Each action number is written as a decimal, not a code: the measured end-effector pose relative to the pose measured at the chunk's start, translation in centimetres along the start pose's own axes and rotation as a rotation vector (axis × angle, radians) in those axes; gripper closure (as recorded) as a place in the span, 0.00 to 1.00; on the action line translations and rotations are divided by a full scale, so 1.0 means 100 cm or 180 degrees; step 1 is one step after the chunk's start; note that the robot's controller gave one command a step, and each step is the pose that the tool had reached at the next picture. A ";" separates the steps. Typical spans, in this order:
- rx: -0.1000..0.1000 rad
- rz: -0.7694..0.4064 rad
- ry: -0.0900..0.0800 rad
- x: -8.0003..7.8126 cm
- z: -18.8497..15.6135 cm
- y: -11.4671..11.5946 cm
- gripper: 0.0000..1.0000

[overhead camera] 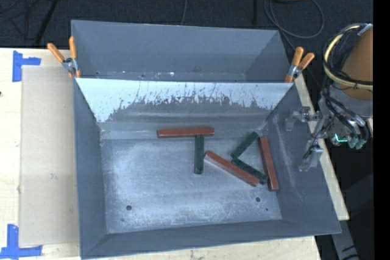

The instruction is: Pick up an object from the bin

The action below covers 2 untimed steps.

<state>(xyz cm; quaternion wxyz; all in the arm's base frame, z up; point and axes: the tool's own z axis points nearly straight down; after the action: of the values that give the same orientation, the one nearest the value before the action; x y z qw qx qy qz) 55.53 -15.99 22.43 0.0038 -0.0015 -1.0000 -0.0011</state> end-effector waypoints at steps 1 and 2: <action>0.0003 -0.0222 -0.0004 -0.059 0.157 0.075 0.00; 0.0015 -0.0212 -0.0041 -0.066 0.122 0.037 0.00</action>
Offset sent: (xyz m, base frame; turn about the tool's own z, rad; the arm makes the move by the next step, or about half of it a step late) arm 0.0587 0.0732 -0.1543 -0.0663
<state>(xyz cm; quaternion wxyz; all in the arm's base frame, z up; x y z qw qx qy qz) 62.05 -12.29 10.18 -0.0026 0.0319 -0.9995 0.0011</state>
